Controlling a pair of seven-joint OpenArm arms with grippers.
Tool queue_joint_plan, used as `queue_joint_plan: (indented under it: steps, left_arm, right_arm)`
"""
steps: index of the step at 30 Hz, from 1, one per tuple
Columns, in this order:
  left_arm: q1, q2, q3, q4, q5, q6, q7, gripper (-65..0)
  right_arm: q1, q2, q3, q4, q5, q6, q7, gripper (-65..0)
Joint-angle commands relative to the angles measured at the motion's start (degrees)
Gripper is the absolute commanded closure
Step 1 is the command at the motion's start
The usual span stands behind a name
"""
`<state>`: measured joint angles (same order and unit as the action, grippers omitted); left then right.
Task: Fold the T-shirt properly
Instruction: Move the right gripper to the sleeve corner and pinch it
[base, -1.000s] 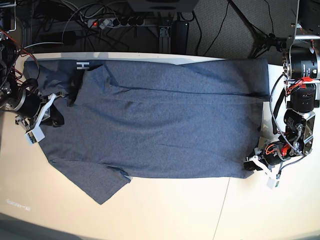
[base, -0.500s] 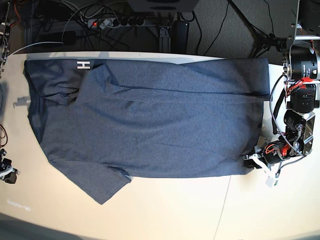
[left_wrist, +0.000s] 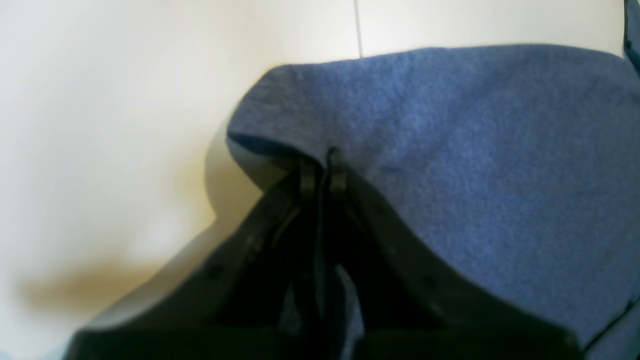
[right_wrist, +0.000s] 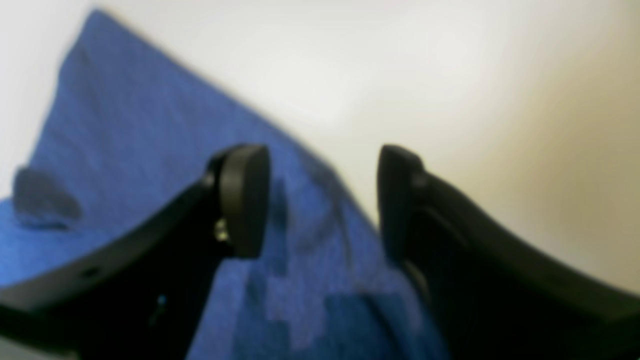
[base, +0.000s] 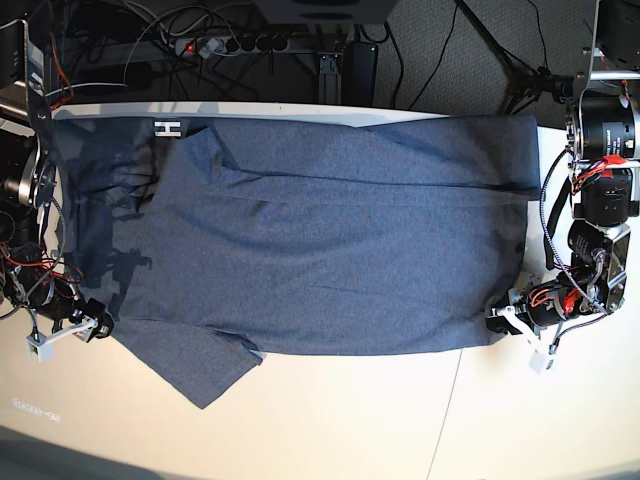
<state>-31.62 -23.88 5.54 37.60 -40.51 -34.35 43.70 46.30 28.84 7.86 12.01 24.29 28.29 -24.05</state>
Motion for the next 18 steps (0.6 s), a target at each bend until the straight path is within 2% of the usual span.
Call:
queue_joint_plan:
  steps: [1, 10, 18]
  left_arm:
    - [-1.9, -1.2, -0.2, 0.8, -0.5, -1.0, -0.1, 0.0]
    - [-1.9, -4.6, -0.2, 0.8, -2.8, -1.1, 0.3, 0.0]
    - [-1.9, -4.4, -0.2, 0.8, -3.0, -1.1, 1.5, 0.0]
  right_arm:
    - [1.4, 1.5, 0.2, 0.5, 0.1, 0.0, 0.4, -34.5]
    - [-0.4, 2.7, 0.2, 0.4, -3.5, 0.6, 0.2, -34.5]
    - [-0.1, -0.7, -1.0, 0.5, -3.6, 1.2, 0.3, -34.5]
